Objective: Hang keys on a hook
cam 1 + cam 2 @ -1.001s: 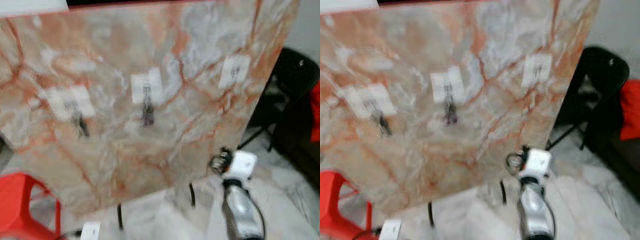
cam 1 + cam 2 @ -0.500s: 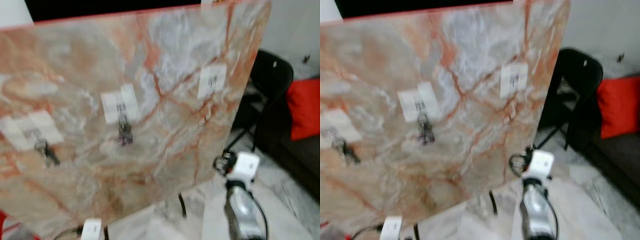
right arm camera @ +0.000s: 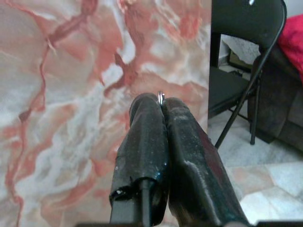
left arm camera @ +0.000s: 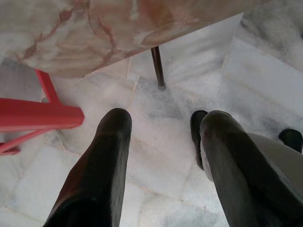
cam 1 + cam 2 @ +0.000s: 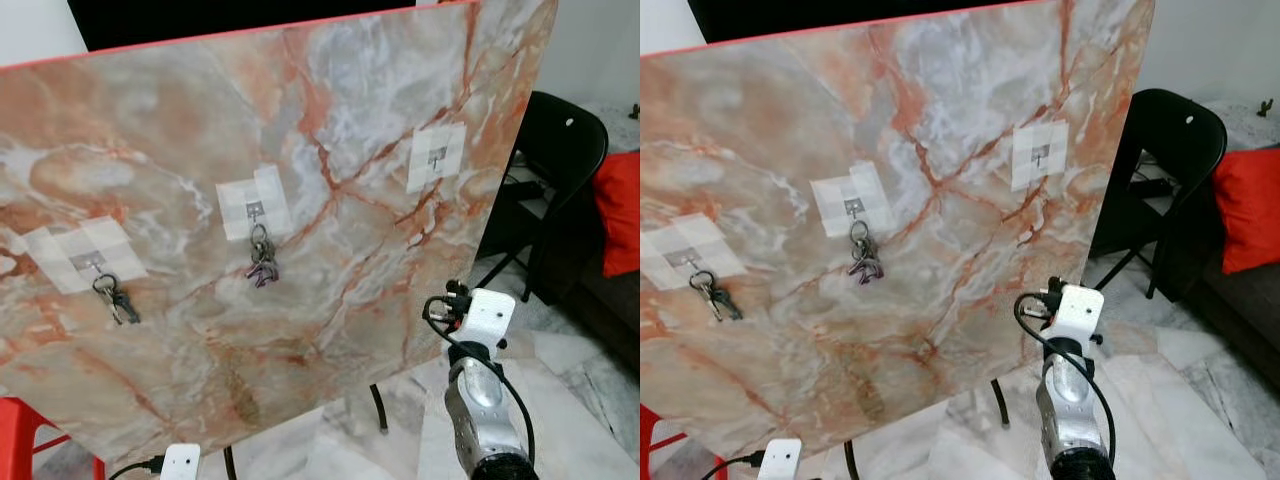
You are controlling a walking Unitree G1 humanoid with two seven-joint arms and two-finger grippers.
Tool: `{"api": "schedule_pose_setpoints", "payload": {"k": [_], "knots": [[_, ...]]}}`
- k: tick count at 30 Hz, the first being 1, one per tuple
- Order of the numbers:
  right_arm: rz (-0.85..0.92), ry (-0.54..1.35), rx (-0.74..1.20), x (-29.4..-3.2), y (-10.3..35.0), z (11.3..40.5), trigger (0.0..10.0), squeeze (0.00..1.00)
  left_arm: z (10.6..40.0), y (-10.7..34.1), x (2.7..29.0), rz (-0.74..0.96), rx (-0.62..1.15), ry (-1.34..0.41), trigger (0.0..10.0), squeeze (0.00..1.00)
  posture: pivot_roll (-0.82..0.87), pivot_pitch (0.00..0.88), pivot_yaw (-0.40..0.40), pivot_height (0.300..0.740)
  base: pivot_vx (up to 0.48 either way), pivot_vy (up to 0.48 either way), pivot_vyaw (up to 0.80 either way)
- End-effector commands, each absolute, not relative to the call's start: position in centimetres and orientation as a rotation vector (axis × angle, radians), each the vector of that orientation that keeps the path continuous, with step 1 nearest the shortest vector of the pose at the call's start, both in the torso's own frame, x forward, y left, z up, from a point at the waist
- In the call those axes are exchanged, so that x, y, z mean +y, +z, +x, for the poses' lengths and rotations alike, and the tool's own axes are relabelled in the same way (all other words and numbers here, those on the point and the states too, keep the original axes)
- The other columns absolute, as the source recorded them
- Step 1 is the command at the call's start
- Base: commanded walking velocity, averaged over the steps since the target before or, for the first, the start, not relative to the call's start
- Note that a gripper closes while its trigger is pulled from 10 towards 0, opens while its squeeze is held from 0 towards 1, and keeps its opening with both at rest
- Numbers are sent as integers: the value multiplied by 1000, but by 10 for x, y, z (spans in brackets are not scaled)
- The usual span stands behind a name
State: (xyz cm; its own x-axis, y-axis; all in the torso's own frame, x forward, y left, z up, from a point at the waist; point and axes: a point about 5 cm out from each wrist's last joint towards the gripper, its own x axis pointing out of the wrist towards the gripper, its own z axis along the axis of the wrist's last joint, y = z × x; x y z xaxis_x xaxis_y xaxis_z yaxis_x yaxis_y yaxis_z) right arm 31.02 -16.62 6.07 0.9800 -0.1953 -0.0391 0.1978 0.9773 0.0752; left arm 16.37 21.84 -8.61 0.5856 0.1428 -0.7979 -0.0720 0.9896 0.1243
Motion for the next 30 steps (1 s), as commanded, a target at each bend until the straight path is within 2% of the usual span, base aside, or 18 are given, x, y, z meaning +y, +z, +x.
{"api": "schedule_pose_setpoints", "payload": {"k": [1,6,14,20,23,30], "knots": [[34,-257,-6,-172,73,321,10000,0,160,-87,220,98,955,120,10000,0,-6,5,38,740,0,0,0],[30,-342,-57,-183,96,340,10000,0,161,-87,220,98,953,121,10000,0,0,5,38,740,0,0,0],[19,-340,-106,-180,118,356,10000,0,161,-87,220,94,951,125,10000,0,4,8,36,740,0,0,0],[21,-313,-73,-174,99,344,10000,0,160,-87,220,92,951,127,10000,0,1,11,34,740,0,0,0],[21,-269,0,-171,66,318,10000,0,160,-87,220,92,951,125,10000,0,-1,11,31,740,0,0,0],[-7,-262,66,-177,41,291,10000,0,160,-88,220,92,953,121,10000,0,-9,11,29,740,0,0,0]]}}
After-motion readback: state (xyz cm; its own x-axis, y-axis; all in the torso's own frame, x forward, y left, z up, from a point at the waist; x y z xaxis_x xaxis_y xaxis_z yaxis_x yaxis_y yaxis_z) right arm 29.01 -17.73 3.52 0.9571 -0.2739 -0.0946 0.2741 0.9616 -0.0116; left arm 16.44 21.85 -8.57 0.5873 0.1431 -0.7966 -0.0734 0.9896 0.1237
